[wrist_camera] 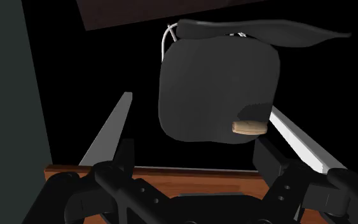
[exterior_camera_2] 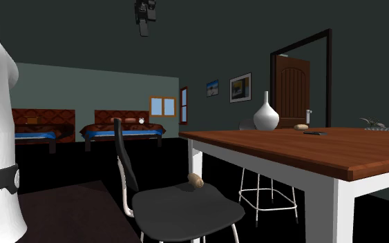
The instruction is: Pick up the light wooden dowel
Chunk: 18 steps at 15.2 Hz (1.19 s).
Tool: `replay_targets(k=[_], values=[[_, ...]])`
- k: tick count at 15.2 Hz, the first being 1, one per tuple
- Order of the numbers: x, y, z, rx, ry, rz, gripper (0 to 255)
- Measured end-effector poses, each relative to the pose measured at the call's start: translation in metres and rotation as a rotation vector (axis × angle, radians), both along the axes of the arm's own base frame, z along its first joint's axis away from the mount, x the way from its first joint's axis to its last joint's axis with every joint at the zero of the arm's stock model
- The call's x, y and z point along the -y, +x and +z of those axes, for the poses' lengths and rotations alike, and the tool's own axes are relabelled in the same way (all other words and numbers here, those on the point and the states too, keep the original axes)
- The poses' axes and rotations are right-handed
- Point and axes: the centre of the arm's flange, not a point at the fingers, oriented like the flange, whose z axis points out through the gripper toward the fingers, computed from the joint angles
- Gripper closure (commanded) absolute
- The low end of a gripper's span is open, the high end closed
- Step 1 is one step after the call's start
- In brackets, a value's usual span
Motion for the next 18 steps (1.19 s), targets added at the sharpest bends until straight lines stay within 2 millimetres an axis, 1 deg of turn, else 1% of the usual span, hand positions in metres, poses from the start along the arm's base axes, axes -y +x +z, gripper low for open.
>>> replay_targets(k=[1,2,4,5,7,9,11,13,17,18], values=[[0.000,0.000,0.000,0.000,0.000,0.000,0],[-0.004,0.001,-0.005,-0.001,0.002,-0.013,0],[-0.014,0.007,-0.022,-0.002,0.009,-0.061,0],[-0.019,0.009,-0.031,-0.003,0.013,-0.089,0],[-0.035,0.019,-0.054,-0.005,0.022,-0.147,0],[-0.047,0.023,-0.074,-0.006,0.030,-0.208,0],[-0.059,0.032,-0.099,-0.008,0.039,-0.269,0],[-0.073,0.039,-0.118,-0.009,0.047,-0.329,0],[-0.098,0.062,-0.157,-0.011,0.065,-0.451,0],[-0.100,0.069,-0.169,-0.013,0.069,-0.482,0]])
